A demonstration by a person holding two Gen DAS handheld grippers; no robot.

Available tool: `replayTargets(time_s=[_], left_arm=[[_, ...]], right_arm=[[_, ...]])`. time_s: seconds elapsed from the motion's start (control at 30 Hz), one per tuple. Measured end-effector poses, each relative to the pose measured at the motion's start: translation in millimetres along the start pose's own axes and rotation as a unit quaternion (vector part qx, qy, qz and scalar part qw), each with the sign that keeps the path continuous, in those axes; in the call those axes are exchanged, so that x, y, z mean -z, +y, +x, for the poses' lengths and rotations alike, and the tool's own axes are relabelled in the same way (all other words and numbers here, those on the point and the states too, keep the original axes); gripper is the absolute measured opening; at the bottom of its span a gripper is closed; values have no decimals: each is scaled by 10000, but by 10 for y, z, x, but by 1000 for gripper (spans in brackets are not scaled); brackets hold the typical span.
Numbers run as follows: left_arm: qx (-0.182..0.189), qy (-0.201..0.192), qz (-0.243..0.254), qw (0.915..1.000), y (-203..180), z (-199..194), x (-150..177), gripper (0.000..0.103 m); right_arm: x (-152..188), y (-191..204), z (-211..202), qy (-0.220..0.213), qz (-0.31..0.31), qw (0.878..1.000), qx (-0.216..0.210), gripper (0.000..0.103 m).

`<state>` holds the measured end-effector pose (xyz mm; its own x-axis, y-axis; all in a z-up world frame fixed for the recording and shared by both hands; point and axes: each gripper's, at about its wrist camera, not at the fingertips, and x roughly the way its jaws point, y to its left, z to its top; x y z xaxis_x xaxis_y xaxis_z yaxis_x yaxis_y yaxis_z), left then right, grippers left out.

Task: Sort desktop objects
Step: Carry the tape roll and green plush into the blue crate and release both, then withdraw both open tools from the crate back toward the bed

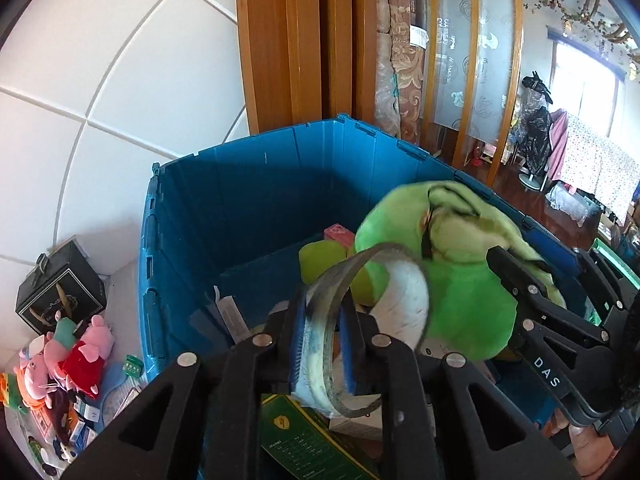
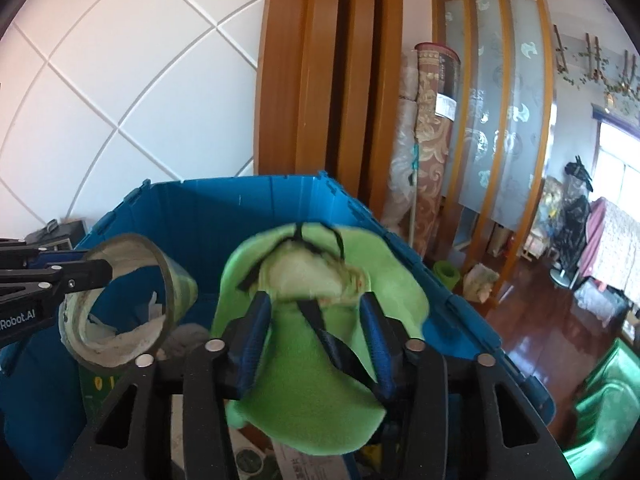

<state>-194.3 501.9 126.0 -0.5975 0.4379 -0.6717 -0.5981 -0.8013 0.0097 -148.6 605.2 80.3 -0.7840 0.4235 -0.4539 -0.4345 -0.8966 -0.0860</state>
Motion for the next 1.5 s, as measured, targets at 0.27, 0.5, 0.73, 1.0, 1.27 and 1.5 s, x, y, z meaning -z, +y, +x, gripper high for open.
replayTargets(time_s=[0.27, 0.5, 0.73, 1.0, 1.27, 1.5], left_arm=[[-175, -170, 45, 9997, 36, -126, 103, 57], [37, -131, -113, 9998, 173, -245, 188, 57], [138, -517, -285, 9982, 351, -536, 385, 57], [-34, -819, -594, 9949, 757, -920, 690, 57], [-369, -1056, -871, 9899, 1303, -1320, 1064, 57], [-566, -1097, -1107, 9862, 1826, -1567, 1452, 57]], right_arm=[[-9, 3, -28, -15, 17, 9999, -122, 103], [10, 67, -114, 25, -46, 9999, -153, 103], [52, 199, -294, -18, -123, 9998, -185, 103], [46, 640, -611, -214, -309, 9990, -255, 103], [70, 1234, -895, -246, -569, 9970, -463, 103], [71, 1788, -1116, -295, -822, 9942, -623, 103]])
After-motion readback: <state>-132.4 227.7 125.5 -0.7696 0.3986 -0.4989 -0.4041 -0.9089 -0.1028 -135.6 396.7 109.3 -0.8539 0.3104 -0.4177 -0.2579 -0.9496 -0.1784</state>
